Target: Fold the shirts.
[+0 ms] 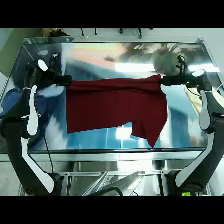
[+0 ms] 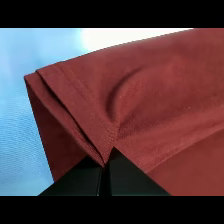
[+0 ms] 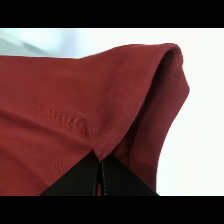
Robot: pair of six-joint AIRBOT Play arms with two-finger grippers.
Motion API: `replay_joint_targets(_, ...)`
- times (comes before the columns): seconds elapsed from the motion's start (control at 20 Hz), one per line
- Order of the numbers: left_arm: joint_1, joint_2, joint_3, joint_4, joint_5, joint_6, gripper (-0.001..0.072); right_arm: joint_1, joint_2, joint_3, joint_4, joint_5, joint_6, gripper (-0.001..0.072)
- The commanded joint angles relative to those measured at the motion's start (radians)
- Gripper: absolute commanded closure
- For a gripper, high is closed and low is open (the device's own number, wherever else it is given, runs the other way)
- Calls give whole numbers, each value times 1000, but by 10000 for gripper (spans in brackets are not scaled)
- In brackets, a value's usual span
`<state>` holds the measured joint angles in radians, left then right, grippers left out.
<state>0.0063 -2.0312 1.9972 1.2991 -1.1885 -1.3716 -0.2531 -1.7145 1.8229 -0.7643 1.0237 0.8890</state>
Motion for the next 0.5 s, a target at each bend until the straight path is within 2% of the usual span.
replay_joint_targets(0.0, -17, -6, 2, 45, 27, -17, 695, 22, -16, 1, -45, -66, 1, 696)
replay_joint_targets(0.35, -28, -17, -6, 47, -16, -18, 695, 40, -39, 1, -67, -82, 5, 696)
replay_joint_targets(0.45, -30, -18, -33, 82, -7, -52, 695, 51, -43, 1, -74, -84, 5, 696)
